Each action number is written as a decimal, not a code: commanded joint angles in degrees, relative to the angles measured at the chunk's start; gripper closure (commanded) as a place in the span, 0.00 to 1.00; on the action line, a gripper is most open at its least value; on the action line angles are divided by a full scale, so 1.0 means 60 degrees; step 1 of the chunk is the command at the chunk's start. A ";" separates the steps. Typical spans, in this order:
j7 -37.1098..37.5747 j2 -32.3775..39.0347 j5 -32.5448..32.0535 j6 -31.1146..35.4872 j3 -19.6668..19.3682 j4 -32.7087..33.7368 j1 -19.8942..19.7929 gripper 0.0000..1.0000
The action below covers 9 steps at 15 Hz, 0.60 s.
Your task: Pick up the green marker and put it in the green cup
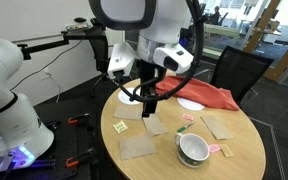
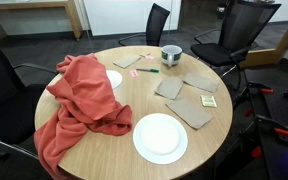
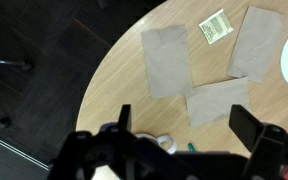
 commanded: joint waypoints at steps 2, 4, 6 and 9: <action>-0.0027 0.0009 0.0034 -0.0014 0.0101 0.0012 -0.0106 0.00; -0.0027 0.0009 0.0034 -0.0014 0.0102 0.0012 -0.0106 0.00; -0.0027 0.0009 0.0034 -0.0014 0.0102 0.0012 -0.0106 0.00; 0.0015 0.0351 0.0083 0.0171 0.0318 0.0406 0.0101 0.00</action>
